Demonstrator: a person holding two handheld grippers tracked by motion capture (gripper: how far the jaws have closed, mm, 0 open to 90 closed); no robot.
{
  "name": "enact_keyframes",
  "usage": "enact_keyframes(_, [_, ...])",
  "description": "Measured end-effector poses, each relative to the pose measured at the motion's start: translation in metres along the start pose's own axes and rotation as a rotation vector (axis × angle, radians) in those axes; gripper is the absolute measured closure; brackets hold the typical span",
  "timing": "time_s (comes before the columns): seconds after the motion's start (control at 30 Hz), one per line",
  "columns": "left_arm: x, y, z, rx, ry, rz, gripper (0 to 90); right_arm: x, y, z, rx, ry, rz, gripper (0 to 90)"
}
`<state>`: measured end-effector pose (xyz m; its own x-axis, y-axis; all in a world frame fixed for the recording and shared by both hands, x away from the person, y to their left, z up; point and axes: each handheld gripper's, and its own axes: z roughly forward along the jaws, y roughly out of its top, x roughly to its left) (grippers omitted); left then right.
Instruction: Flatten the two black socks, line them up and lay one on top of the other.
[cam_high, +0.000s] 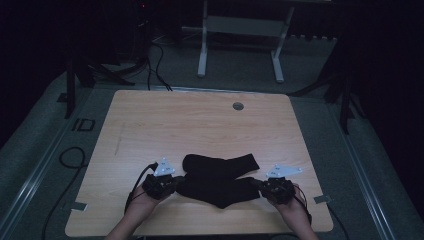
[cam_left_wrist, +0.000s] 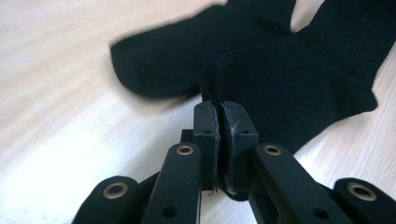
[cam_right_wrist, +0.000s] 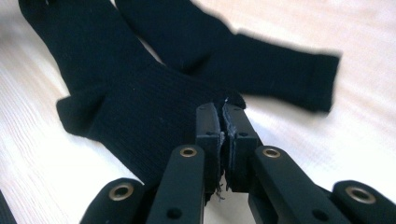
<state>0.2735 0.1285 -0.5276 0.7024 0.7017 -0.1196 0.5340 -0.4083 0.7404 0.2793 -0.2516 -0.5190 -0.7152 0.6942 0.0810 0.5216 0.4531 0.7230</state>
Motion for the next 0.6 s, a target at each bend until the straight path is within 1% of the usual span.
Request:
enact_keyframes(0.03, [0.000, 0.004, -0.002, -0.007, 0.007, 0.006, 85.1, -0.001, 0.005, -0.002, -0.009, -0.001, 0.001, 85.8])
enact_keyframes(0.07, [0.001, 0.008, -0.004, -0.010, 0.012, 0.004, 85.1, -0.003, 0.010, -0.004, -0.020, -0.007, -0.003, 85.8])
enact_keyframes(0.1, [0.002, 0.011, -0.005, -0.010, 0.010, 0.003, 85.0, -0.005, 0.015, -0.006, -0.031, -0.012, -0.005, 85.8])
enact_keyframes(0.13, [0.004, 0.014, -0.006, -0.017, 0.020, 0.002, 85.1, -0.007, 0.018, -0.007, -0.035, -0.015, -0.004, 85.8])
enact_keyframes(0.17, [0.006, 0.019, -0.007, -0.021, 0.022, -0.007, 85.1, -0.010, 0.023, -0.008, -0.043, -0.021, -0.007, 85.8])
enact_keyframes(0.2, [0.008, 0.021, -0.006, -0.023, 0.015, -0.015, 85.1, -0.014, 0.029, -0.008, -0.049, -0.031, -0.007, 85.8])
enact_keyframes(0.23, [0.010, 0.024, -0.006, -0.031, 0.019, -0.026, 85.0, -0.017, 0.032, -0.009, -0.055, -0.034, -0.003, 85.8])
enact_keyframes(0.27, [0.012, 0.027, -0.005, -0.029, 0.022, -0.029, 85.1, -0.021, 0.036, -0.009, -0.058, -0.038, 0.000, 85.8])
enact_keyframes(0.3, [0.012, 0.027, -0.005, -0.029, 0.022, -0.029, 85.0, -0.021, 0.036, -0.009, -0.058, -0.038, 0.000, 85.8])
enact_keyframes(0.33, [0.016, 0.035, 0.000, -0.020, 0.022, -0.038, 85.0, -0.025, 0.041, -0.009, -0.062, -0.042, 0.002, 85.8])
enact_keyframes(0.37, [0.018, 0.037, 0.003, -0.019, 0.024, -0.041, 85.1, -0.035, 0.051, -0.007, -0.064, -0.048, 0.015, 85.8])
enact_keyframes(0.4, [0.020, 0.039, 0.006, -0.014, 0.023, -0.044, 85.0, -0.038, 0.055, -0.004, -0.060, -0.055, 0.016, 85.8])
enact_keyframes(0.43, [0.024, 0.040, 0.010, -0.003, 0.022, -0.051, 85.0, -0.042, 0.057, -0.001, -0.056, -0.057, 0.024, 85.8])
enact_keyframes(0.47, [0.027, 0.041, 0.015, 0.002, 0.021, -0.067, 85.0, -0.046, 0.059, 0.002, -0.045, -0.052, 0.034, 85.8])
enact_keyframes(0.57, [0.035, 0.042, 0.029, 0.036, 0.015, -0.087, 85.0, -0.056, 0.061, 0.017, -0.005, -0.060, 0.052, 85.8])
enact_keyframes(0.6, [0.036, 0.042, 0.033, 0.052, 0.022, -0.083, 85.0, -0.058, 0.060, 0.023, 0.011, -0.068, 0.050, 85.8])
